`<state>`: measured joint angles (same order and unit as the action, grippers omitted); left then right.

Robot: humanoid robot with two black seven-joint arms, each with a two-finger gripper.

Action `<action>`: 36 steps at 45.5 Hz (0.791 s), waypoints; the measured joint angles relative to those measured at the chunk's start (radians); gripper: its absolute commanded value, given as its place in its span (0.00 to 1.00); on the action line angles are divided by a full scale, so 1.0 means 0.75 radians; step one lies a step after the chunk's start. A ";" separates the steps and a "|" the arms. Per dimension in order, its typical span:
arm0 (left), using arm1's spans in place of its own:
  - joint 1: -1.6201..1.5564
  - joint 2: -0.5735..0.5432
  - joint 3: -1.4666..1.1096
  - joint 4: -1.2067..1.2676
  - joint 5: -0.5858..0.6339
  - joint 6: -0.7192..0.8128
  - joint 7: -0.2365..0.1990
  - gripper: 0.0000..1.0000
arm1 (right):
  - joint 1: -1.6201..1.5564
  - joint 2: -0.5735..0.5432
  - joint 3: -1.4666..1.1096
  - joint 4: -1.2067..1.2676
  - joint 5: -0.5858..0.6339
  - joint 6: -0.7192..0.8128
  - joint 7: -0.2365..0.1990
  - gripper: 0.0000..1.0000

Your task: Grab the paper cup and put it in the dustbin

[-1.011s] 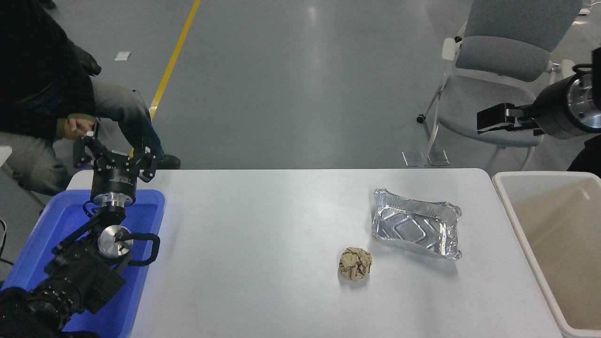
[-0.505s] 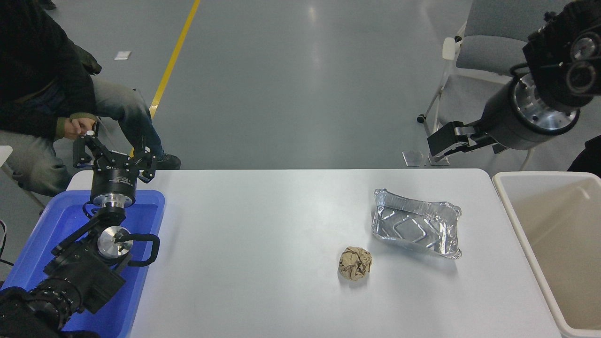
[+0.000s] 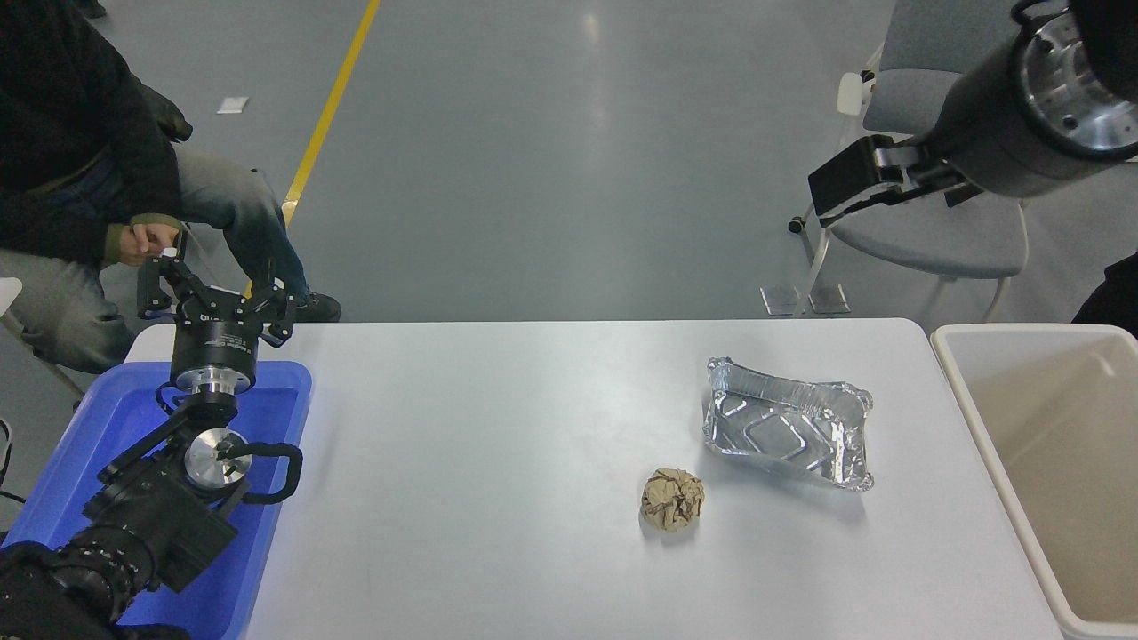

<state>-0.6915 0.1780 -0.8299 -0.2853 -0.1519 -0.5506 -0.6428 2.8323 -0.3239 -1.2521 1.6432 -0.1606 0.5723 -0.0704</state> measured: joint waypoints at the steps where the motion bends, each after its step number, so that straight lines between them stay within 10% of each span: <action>1: 0.000 0.000 0.000 0.000 0.000 0.000 0.000 0.99 | -0.006 0.000 -0.001 -0.003 -0.001 0.001 0.000 1.00; 36: 0.000 0.000 0.000 0.000 0.001 -0.001 0.000 0.99 | -0.609 0.000 0.053 -0.100 -0.198 0.134 -0.001 1.00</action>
<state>-0.6918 0.1783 -0.8299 -0.2853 -0.1509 -0.5511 -0.6429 2.3756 -0.3242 -1.2127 1.5679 -0.3091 0.6730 -0.0710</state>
